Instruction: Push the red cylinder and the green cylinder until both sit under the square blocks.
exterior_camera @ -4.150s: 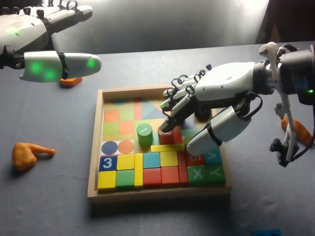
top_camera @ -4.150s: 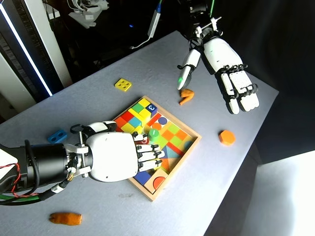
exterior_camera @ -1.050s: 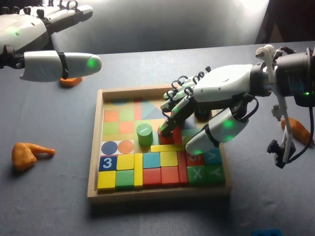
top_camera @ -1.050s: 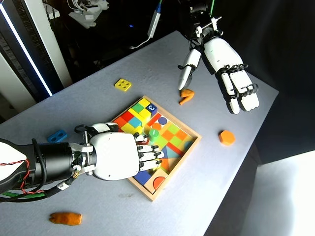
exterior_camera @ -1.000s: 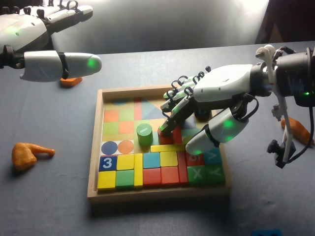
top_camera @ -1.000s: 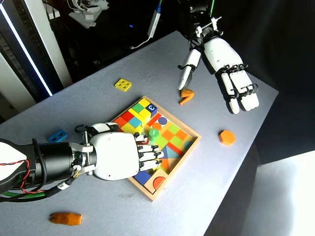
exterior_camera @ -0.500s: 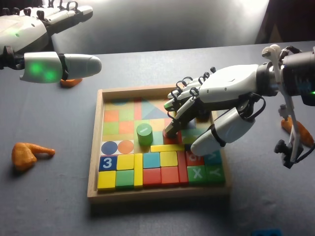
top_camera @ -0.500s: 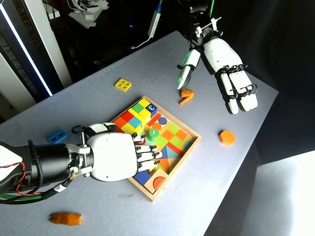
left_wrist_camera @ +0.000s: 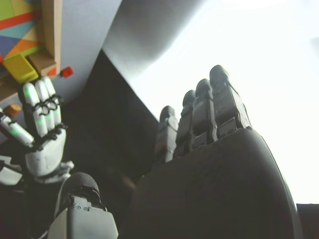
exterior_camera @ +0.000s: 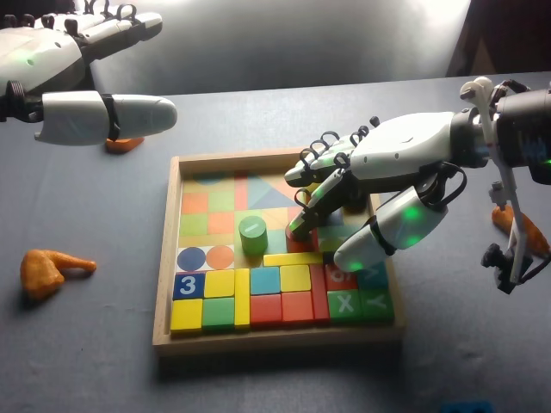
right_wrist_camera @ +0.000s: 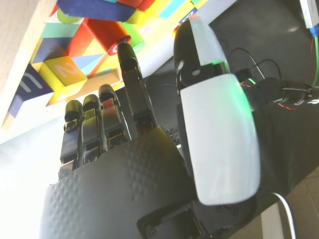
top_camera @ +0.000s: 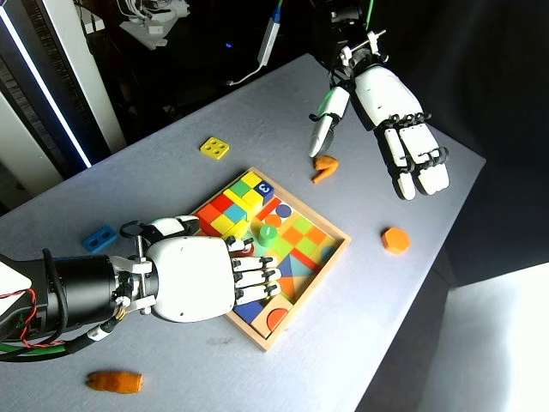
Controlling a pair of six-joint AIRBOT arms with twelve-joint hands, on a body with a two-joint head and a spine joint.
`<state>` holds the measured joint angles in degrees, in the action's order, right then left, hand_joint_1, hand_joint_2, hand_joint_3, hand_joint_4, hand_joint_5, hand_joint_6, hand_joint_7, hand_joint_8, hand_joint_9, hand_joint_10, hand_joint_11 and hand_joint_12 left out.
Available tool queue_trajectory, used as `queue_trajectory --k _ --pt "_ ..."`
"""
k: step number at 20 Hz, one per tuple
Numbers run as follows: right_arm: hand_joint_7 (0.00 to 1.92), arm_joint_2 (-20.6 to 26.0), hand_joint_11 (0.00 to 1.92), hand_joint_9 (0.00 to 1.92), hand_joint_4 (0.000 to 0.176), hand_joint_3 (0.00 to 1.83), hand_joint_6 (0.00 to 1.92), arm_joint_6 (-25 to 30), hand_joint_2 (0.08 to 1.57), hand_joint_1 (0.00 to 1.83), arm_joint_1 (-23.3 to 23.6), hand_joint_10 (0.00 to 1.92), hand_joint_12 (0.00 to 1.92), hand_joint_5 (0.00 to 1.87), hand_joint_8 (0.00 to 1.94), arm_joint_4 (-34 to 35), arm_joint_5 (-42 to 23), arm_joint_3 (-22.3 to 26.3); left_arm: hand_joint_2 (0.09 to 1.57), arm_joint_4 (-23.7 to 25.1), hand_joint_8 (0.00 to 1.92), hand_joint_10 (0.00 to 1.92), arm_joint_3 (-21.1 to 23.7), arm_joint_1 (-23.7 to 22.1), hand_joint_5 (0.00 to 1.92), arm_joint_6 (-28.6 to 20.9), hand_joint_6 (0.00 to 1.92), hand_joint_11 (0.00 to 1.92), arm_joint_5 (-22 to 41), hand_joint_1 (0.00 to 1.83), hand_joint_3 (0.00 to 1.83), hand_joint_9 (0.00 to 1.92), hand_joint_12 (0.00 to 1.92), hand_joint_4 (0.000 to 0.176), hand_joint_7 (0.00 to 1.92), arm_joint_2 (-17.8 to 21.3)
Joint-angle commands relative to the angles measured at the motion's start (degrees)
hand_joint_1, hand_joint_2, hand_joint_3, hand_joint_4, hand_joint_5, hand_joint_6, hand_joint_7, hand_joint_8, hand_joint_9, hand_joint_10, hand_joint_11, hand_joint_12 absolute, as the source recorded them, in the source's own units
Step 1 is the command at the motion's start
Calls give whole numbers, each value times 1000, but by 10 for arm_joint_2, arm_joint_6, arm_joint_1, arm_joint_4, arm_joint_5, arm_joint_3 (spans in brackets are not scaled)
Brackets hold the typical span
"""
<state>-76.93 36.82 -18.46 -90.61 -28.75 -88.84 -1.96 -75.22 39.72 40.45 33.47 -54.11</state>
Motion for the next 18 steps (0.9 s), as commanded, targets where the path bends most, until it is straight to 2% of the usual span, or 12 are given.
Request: queue_trajectory --k 1,4,6,7,8,10,11,12,16,17,18 --pt "0 3 0 0 176 3 0 1 1126 183 5 0 0 511 0 23 -13 -1 975 -9 0 0 -5 -4 34 -1 0 0 67 0 3 0 130 154 0 0" --pt "0 3 0 0 176 3 1 0 1128 168 5 0 0 499 0 23 -14 -1 983 -9 0 0 -5 -3 29 -1 0 0 67 0 6 0 127 147 0 0" --pt "0 3 0 0 176 1 3 0 1128 194 4 0 0 508 0 23 -16 -1 967 -9 0 0 -5 -2 34 -1 0 0 67 0 0 0 188 163 0 0" --pt "0 3 0 0 176 0 5 0 1127 186 4 0 0 513 0 23 -17 -1 964 -9 0 0 -5 -2 31 -1 1 0 67 0 0 0 221 153 0 0" --pt "0 3 0 0 176 0 5 0 1127 186 4 0 0 513 0 23 -17 -1 964 -9 0 0 -5 -2 31 -1 1 0 67 0 0 0 221 153 0 0" --pt "0 3 0 0 176 2 3 0 1132 144 3 0 0 511 0 23 -18 -1 977 -9 0 0 -5 -2 35 -1 1 0 67 0 2 0 138 131 0 0" --pt "0 3 0 0 176 2 5 0 1132 138 3 0 0 517 0 23 -18 -1 975 -9 0 0 -5 -1 33 -1 0 0 67 0 0 0 125 128 0 0" --pt "0 3 0 0 176 1 7 0 1130 135 3 0 0 523 0 23 -18 -1 978 -9 0 0 -5 -1 26 -1 4 0 67 0 1 0 49 131 0 0" --pt "0 6 0 0 176 3 11 0 1137 115 3 0 0 548 0 23 -20 -1 975 -11 0 0 -6 1 39 -1 5 23 67 0 0 0 57 147 0 0" --pt "0 7 0 0 176 1 20 0 1134 126 3 0 0 579 0 23 -21 -1 984 -13 0 0 -6 2 34 -1 3 17 67 0 1 0 57 134 0 0" --pt "0 9 0 0 176 0 25 1 1132 125 3 0 0 596 0 23 -22 0 991 -14 0 0 -6 3 37 -1 4 18 67 0 4 0 59 138 0 0"
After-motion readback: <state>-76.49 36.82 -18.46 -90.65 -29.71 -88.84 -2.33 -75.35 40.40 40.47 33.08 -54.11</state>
